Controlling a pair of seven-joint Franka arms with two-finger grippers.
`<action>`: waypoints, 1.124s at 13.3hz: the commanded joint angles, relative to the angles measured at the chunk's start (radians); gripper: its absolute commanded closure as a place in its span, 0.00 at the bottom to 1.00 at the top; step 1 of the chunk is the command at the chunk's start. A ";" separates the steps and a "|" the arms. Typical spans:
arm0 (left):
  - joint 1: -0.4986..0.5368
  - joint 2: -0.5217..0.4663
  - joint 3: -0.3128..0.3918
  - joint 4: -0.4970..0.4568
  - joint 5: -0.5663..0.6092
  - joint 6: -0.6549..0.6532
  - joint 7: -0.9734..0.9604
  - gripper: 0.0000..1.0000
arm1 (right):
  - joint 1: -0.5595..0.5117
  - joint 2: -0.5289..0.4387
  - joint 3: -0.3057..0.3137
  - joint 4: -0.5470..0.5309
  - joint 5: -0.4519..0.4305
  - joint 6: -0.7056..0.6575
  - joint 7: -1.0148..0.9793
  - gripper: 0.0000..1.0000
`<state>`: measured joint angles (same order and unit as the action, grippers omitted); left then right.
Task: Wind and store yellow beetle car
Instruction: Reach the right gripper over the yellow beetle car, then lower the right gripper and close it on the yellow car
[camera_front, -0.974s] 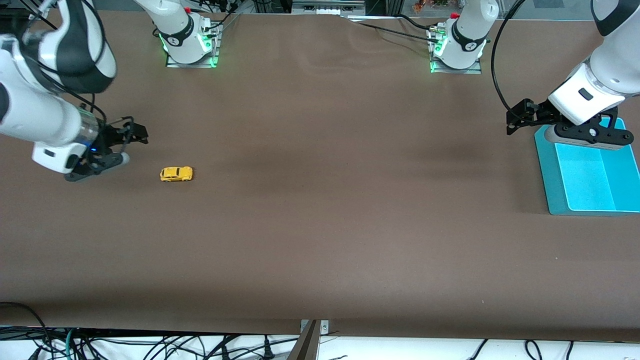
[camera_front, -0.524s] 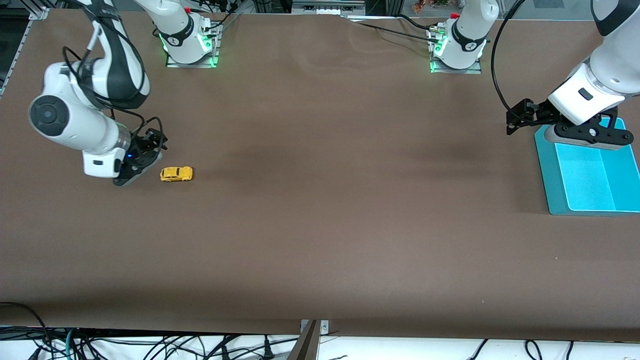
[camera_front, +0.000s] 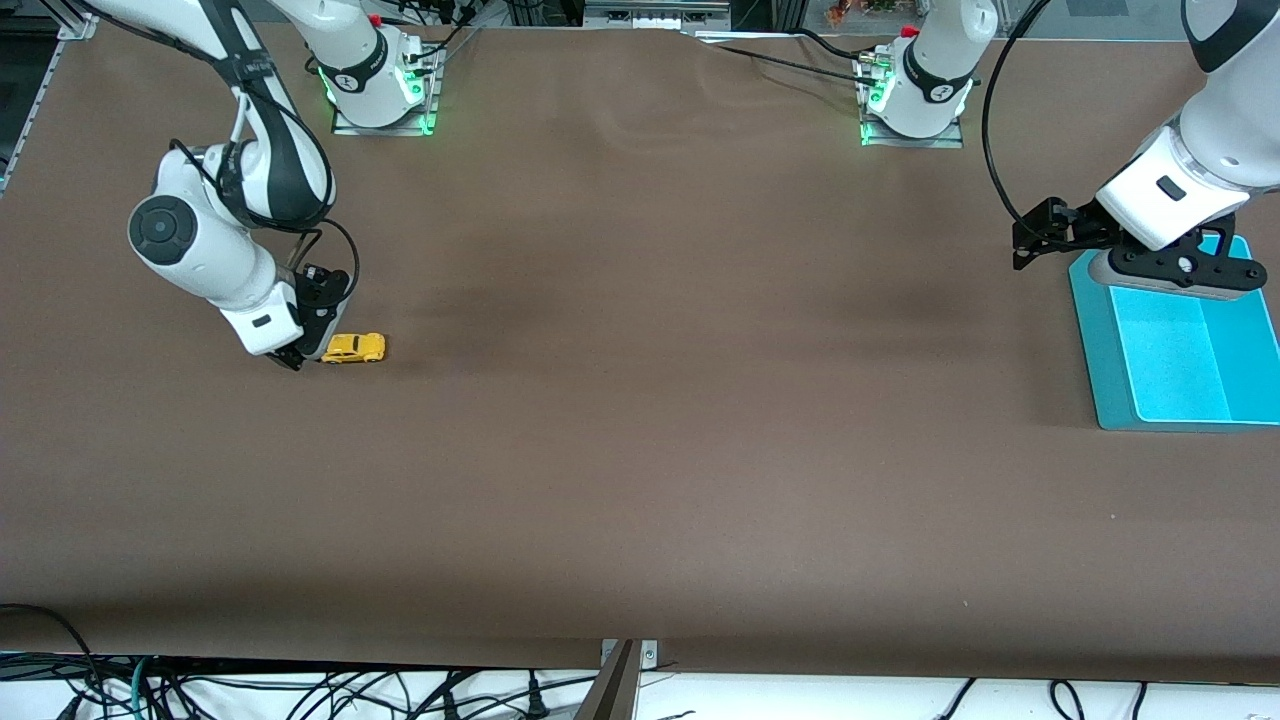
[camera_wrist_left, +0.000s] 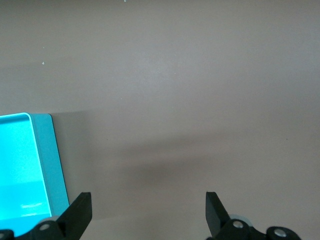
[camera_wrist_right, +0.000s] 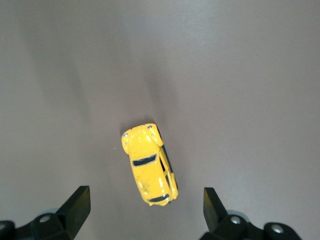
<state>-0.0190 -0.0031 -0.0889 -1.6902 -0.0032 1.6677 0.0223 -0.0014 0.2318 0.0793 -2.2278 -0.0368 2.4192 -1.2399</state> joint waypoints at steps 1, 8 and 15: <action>0.004 0.011 -0.008 0.029 0.023 -0.025 -0.004 0.00 | -0.026 0.063 -0.001 -0.022 -0.008 0.088 -0.142 0.00; 0.004 0.011 -0.008 0.029 0.023 -0.025 -0.004 0.00 | -0.040 0.141 -0.001 -0.041 -0.005 0.219 -0.242 0.12; 0.004 0.011 -0.008 0.029 0.023 -0.026 -0.004 0.00 | -0.038 0.124 0.007 -0.041 -0.005 0.196 -0.242 0.89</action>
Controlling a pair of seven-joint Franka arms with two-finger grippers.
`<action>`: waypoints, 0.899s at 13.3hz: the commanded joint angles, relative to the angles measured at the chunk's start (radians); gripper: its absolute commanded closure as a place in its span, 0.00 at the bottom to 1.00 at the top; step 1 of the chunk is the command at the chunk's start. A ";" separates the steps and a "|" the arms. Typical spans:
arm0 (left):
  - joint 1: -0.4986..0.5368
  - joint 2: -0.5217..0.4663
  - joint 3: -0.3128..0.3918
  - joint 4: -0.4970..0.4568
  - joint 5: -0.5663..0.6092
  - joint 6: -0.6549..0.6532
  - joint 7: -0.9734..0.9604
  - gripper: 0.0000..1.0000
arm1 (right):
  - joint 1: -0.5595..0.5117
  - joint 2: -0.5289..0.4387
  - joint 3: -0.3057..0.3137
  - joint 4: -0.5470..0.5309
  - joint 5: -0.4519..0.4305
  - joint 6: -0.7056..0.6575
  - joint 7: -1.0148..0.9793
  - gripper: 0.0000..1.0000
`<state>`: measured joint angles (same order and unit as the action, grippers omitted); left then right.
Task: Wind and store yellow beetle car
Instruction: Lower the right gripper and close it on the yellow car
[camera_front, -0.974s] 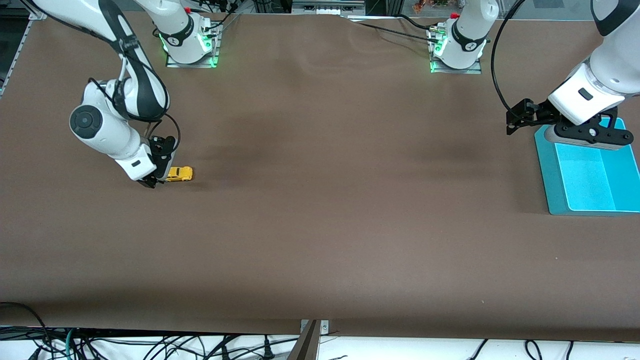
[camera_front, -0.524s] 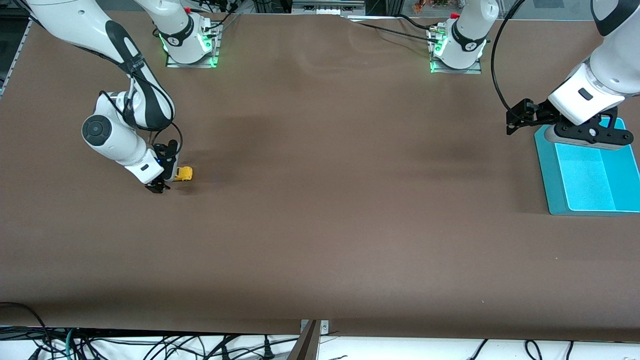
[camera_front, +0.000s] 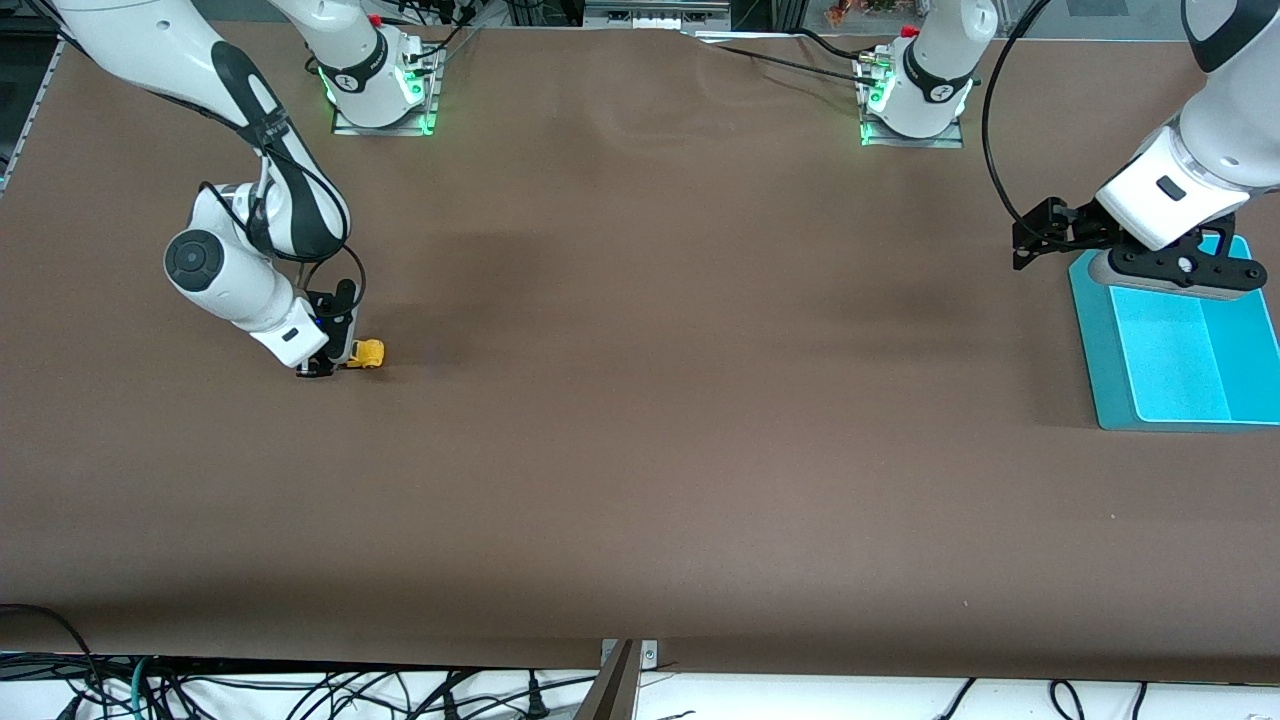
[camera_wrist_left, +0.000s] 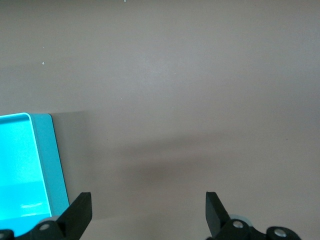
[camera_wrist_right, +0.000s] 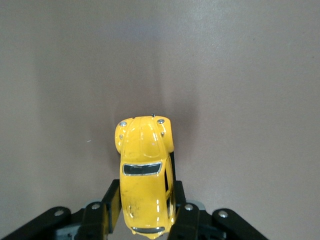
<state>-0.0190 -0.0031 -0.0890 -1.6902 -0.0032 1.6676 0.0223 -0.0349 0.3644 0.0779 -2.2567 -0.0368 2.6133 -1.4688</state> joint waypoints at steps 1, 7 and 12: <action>0.004 0.011 -0.008 0.029 0.023 -0.026 -0.004 0.00 | -0.005 -0.013 0.008 -0.012 -0.006 -0.001 -0.013 0.90; -0.001 0.011 -0.011 0.032 0.023 -0.026 -0.005 0.00 | -0.003 -0.032 0.082 0.011 0.002 -0.076 0.016 0.90; -0.001 0.011 -0.015 0.034 0.025 -0.028 -0.005 0.00 | -0.006 0.019 0.086 0.009 0.000 -0.027 -0.034 0.90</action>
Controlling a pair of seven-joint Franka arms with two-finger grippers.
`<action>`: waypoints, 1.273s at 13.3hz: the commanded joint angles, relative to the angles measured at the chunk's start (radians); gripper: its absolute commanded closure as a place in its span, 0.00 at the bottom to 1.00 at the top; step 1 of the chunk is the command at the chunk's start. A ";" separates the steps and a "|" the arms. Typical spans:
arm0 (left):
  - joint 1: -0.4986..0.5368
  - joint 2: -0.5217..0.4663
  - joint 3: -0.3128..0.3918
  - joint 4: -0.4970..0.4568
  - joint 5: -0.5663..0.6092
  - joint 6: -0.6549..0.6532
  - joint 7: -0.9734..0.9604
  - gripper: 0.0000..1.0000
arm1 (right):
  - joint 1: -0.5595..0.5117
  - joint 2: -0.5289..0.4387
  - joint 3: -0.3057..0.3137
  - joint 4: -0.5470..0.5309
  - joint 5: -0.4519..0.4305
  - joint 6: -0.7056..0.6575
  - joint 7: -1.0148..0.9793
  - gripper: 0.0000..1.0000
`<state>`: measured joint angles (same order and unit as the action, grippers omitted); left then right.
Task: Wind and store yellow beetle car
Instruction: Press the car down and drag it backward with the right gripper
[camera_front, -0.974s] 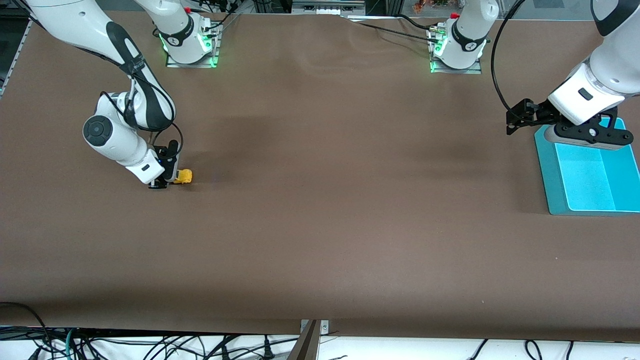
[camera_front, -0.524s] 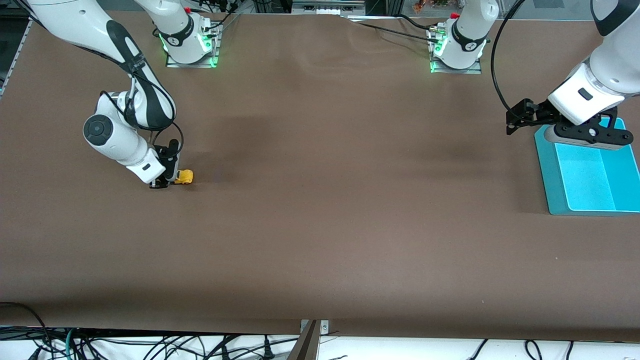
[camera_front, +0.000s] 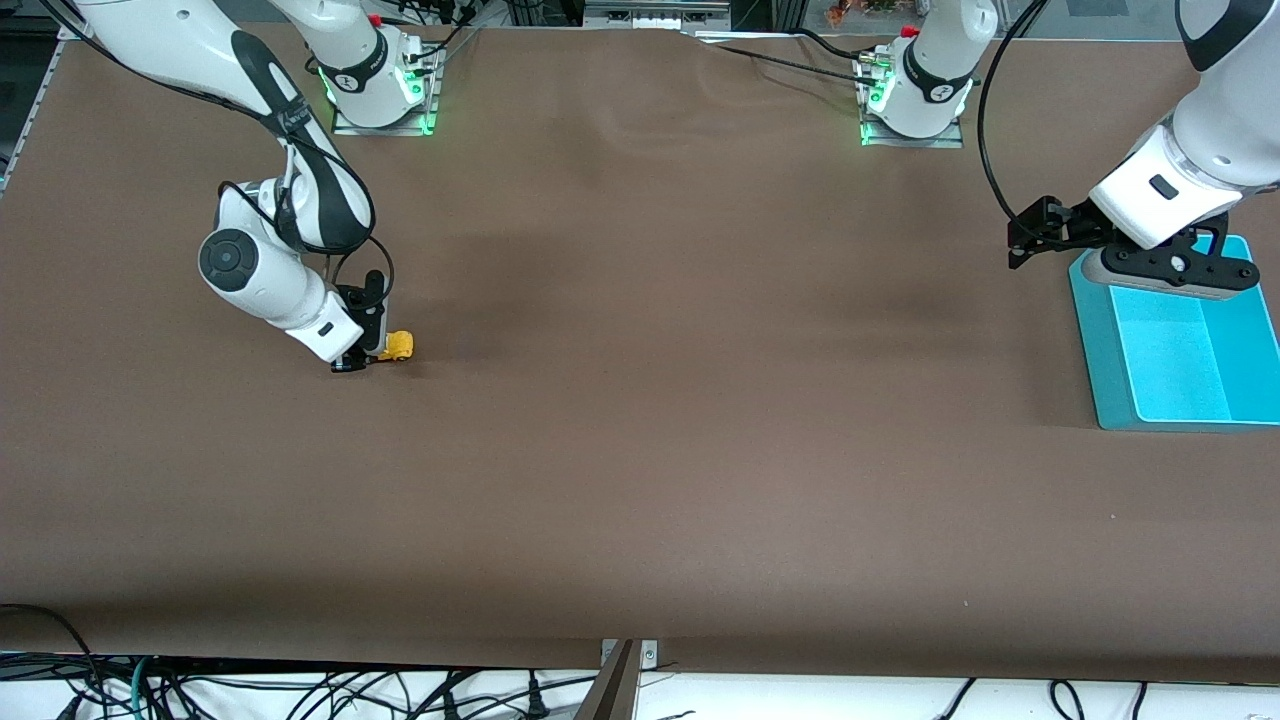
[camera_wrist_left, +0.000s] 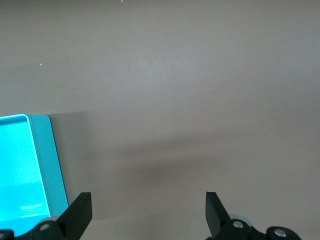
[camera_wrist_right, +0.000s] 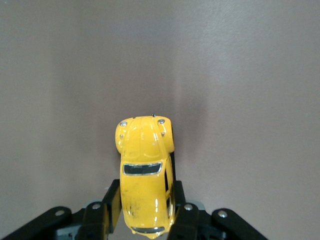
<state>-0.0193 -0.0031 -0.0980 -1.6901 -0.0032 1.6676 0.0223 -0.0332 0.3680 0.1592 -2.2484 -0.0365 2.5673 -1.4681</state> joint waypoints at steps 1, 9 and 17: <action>-0.001 0.011 -0.006 0.033 0.025 -0.029 -0.004 0.00 | -0.008 0.028 0.005 0.000 0.003 0.036 -0.064 0.90; -0.001 0.020 -0.005 0.053 0.025 -0.052 -0.002 0.00 | -0.091 0.060 -0.006 0.003 0.004 0.059 -0.164 0.90; 0.005 0.020 -0.003 0.055 0.026 -0.052 -0.004 0.00 | -0.227 0.086 -0.030 0.003 0.012 0.079 -0.259 0.90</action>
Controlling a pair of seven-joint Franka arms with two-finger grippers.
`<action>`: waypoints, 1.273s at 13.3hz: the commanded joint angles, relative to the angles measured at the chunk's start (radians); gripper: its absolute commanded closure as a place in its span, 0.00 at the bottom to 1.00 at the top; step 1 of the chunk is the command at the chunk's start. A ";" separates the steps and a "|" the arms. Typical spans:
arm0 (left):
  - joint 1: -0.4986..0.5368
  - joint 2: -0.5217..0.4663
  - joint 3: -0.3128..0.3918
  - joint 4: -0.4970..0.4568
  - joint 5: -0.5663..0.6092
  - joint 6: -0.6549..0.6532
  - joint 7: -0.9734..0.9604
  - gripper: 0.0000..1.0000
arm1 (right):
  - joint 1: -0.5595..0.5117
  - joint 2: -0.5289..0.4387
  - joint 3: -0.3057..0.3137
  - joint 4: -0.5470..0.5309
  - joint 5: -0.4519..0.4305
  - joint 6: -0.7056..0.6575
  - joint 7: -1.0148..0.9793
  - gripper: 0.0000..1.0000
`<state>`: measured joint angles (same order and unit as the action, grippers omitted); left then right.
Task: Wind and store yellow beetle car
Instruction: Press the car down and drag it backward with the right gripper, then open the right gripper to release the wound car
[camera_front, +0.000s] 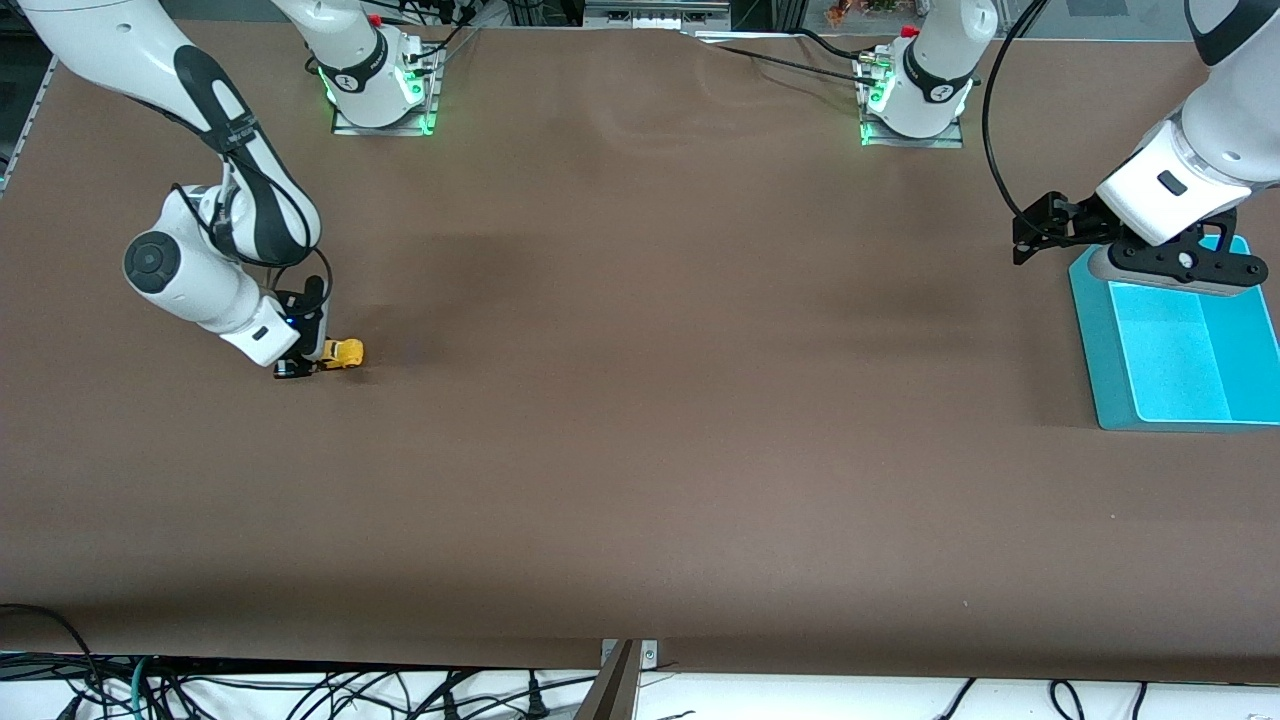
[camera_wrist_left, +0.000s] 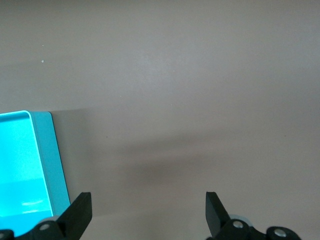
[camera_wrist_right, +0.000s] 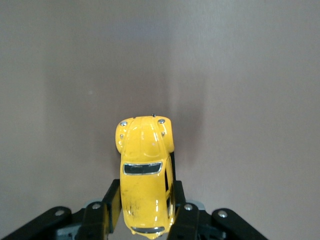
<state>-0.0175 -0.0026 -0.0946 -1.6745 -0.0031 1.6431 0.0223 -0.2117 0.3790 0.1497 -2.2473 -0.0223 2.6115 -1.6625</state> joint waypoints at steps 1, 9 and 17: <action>0.004 0.019 -0.007 0.039 0.026 -0.028 -0.004 0.00 | -0.078 0.084 -0.021 0.002 -0.004 0.035 -0.086 0.90; 0.002 0.019 -0.007 0.039 0.026 -0.028 -0.004 0.00 | -0.206 0.113 -0.016 0.028 -0.004 0.024 -0.223 0.89; 0.001 0.019 -0.007 0.039 0.026 -0.028 -0.004 0.00 | -0.204 0.112 0.042 0.112 0.007 -0.077 -0.211 0.00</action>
<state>-0.0175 -0.0019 -0.0955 -1.6729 -0.0030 1.6430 0.0223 -0.3939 0.4441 0.1624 -2.1741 -0.0109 2.5531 -1.8560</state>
